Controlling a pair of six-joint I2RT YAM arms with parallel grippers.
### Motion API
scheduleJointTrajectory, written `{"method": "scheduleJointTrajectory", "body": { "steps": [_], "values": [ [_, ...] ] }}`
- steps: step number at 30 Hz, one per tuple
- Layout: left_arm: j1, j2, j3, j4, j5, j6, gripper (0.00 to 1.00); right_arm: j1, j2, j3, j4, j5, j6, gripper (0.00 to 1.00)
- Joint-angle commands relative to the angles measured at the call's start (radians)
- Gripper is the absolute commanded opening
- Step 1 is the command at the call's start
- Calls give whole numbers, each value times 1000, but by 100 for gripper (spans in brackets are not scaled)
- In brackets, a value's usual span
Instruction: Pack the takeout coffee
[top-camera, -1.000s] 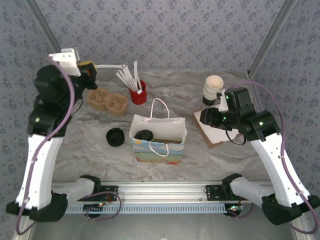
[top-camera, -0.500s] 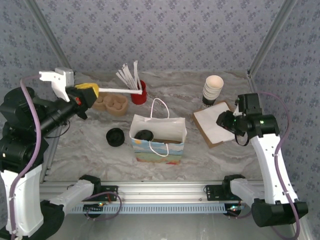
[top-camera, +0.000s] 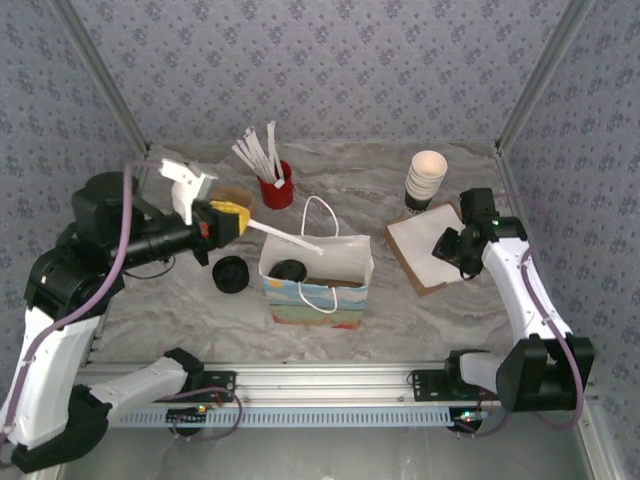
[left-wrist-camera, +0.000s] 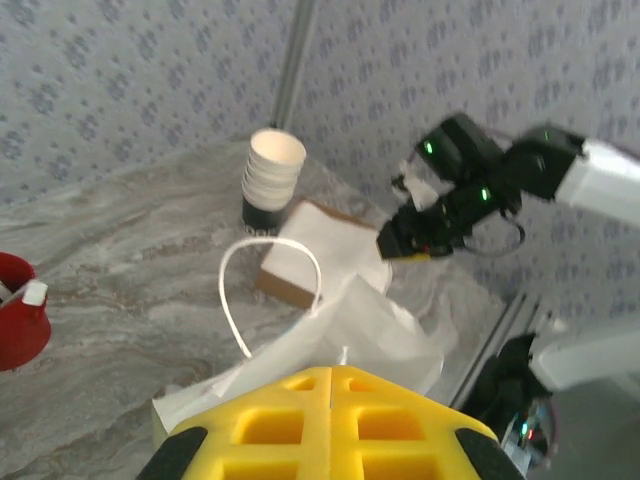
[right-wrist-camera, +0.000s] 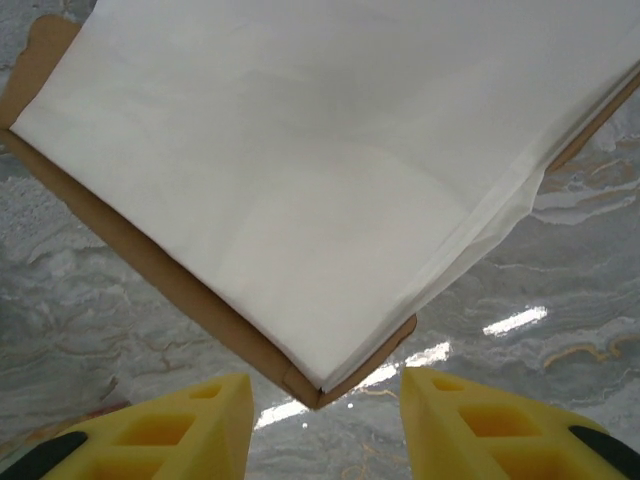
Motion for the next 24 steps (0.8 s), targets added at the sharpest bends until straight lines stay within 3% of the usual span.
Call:
{"method": "scheduleJointTrajectory", "body": {
  "steps": [1,12,17,22,23,24],
  "values": [
    [-97,42,20,-64,-160,78,6,-10,34,4,39,24,-5,47],
    [-276,222,32,-103,-360,159,7,-14,130,37,57,28,-18,52],
    [-316,299,30,-103,-393,191,8,-17,176,50,51,80,-32,56],
    [-329,356,26,-102,-398,218,17,-19,218,49,87,75,-31,60],
    [-328,366,36,-113,-390,227,24,-19,229,52,92,73,-32,60],
    [-328,373,49,-125,-384,235,36,-18,241,56,96,71,-31,60]
  ]
}}
